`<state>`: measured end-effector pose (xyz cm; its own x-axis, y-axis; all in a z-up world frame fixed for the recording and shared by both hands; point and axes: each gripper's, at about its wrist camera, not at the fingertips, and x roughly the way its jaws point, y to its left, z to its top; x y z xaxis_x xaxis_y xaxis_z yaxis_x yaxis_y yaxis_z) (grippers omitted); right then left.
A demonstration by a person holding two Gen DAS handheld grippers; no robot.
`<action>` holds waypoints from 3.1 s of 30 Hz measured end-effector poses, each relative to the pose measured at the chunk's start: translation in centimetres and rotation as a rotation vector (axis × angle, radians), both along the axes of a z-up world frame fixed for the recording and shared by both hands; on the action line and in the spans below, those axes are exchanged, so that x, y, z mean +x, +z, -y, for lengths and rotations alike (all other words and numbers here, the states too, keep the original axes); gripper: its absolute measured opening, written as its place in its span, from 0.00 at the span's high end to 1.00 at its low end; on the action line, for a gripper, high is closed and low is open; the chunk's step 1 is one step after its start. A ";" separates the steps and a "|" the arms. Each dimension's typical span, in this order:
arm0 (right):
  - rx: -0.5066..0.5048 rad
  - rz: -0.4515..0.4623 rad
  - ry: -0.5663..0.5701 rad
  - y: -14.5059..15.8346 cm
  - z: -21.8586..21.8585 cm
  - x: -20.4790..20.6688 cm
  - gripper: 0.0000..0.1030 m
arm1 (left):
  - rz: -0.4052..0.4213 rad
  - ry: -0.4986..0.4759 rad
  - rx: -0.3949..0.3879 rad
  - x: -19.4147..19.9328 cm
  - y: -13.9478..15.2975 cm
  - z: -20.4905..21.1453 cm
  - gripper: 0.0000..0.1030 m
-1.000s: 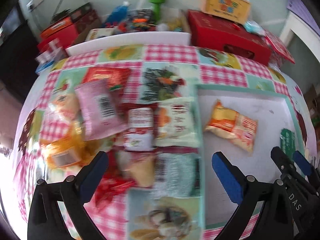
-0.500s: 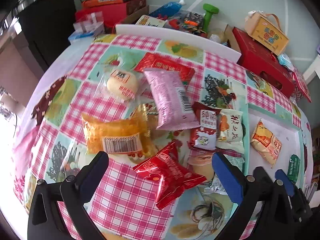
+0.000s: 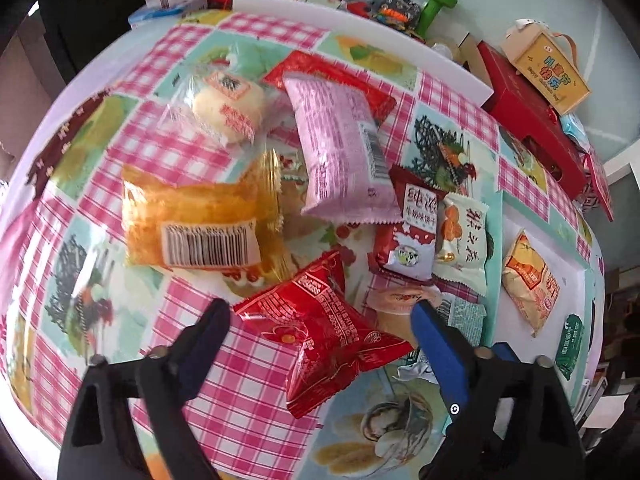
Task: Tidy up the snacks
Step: 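Grasp the red packet with the left tool while the right tool grasps the green-white striped packet, then carry the red packet into the tray and open the left tool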
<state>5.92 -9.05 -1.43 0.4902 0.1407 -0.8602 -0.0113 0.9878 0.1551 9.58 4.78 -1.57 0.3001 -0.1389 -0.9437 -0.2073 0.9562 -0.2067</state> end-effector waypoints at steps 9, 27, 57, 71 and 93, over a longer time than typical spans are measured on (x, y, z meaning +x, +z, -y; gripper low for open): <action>-0.001 -0.038 0.007 -1.3 -0.1 0.4 0.44 | -0.049 0.035 -0.018 0.3 -1.7 -0.4 0.47; -0.113 -0.006 0.054 -1.7 -1.6 0.5 0.48 | -0.052 0.035 0.004 0.6 -2.2 0.1 0.47; -0.109 -0.018 0.109 -1.9 -3.1 0.3 0.38 | -0.059 0.077 0.003 0.4 -2.2 -1.9 0.47; -0.112 -0.047 0.096 -3.3 -3.0 0.8 0.34 | -0.060 0.069 0.008 0.6 -2.3 -1.5 0.47; -0.077 0.058 0.057 0.1 -1.5 -0.2 0.49 | 0.014 0.067 0.031 0.1 0.3 -0.9 0.50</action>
